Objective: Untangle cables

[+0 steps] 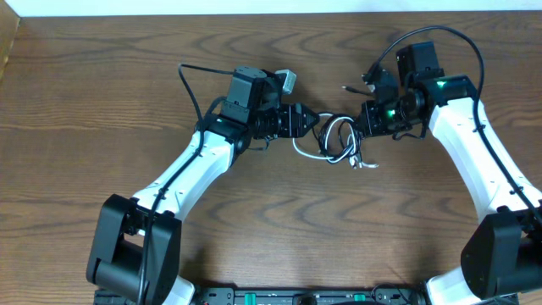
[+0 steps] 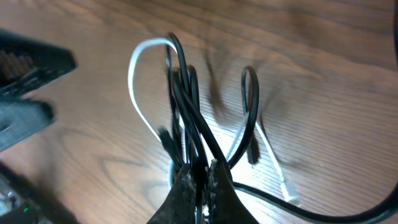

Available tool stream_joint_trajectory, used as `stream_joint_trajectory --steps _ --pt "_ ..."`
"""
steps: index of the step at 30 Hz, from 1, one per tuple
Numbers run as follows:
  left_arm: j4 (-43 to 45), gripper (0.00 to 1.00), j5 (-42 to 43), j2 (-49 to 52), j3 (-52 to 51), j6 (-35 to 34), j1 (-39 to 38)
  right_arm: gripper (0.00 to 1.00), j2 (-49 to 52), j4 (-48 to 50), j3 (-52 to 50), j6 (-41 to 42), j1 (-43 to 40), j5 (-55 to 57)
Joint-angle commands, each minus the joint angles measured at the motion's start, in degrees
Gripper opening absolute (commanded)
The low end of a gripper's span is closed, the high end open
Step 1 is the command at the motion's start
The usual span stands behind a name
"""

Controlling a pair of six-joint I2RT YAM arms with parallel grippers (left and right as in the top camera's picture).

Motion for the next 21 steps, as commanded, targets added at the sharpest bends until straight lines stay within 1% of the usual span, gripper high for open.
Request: stream_joint_trajectory --steps 1,2,6,9,11,12,14,15,16,18,19,20,21 --pt "0.26 0.55 -3.19 0.72 0.42 3.26 -1.25 0.01 0.39 -0.24 -0.22 -2.73 0.2 -4.5" --pt "0.17 0.53 -3.13 1.2 0.42 3.8 -1.7 0.01 0.39 -0.35 -0.22 -2.71 0.2 -4.48" --pt "0.09 0.52 -3.37 2.71 0.42 6.4 -4.94 0.01 0.39 -0.92 -0.22 -2.64 0.2 -6.51" --pt "0.42 0.53 -8.24 2.8 0.42 6.58 -7.19 0.01 0.39 -1.11 -0.22 -2.12 0.22 -9.9" --pt "0.24 0.53 -12.41 2.82 0.42 6.56 -8.24 0.01 0.39 -1.7 -0.22 -0.81 0.24 -9.97" --pt "0.0 0.54 -14.23 2.82 0.42 6.56 -8.57 0.01 0.39 -2.16 -0.22 0.59 0.22 -8.59" --pt "-0.22 0.54 -15.41 3.02 0.42 6.56 -8.59 0.01 0.39 -3.23 -0.22 6.97 0.17 0.76" --pt "-0.44 0.54 -15.43 3.26 0.42 6.56 -8.57 0.07 0.39 -4.11 -0.22 11.41 0.07 7.65" --pt "-0.57 0.54 -15.41 3.54 0.42 6.56 -8.59 0.14 0.39 -4.42 -0.22 12.96 -0.04 10.29" --pt "-1.42 0.55 -15.39 4.33 0.42 6.08 -8.76 0.29 0.39 -4.74 -0.22 14.19 -0.33 14.14" --pt "-1.68 0.55 -15.37 4.72 0.42 5.73 -8.9 0.34 0.39 -4.74 -0.22 14.19 -0.42 14.86" --pt "-2.49 0.55 -15.34 5.66 0.42 3.74 -9.38 0.38 0.39 -4.72 -0.22 14.51 -0.59 15.8" --pt "-3.1 0.54 -15.37 6.16 0.42 2.4 -9.81 0.39 0.42 -4.72 -0.22 14.56 -0.63 16.26"
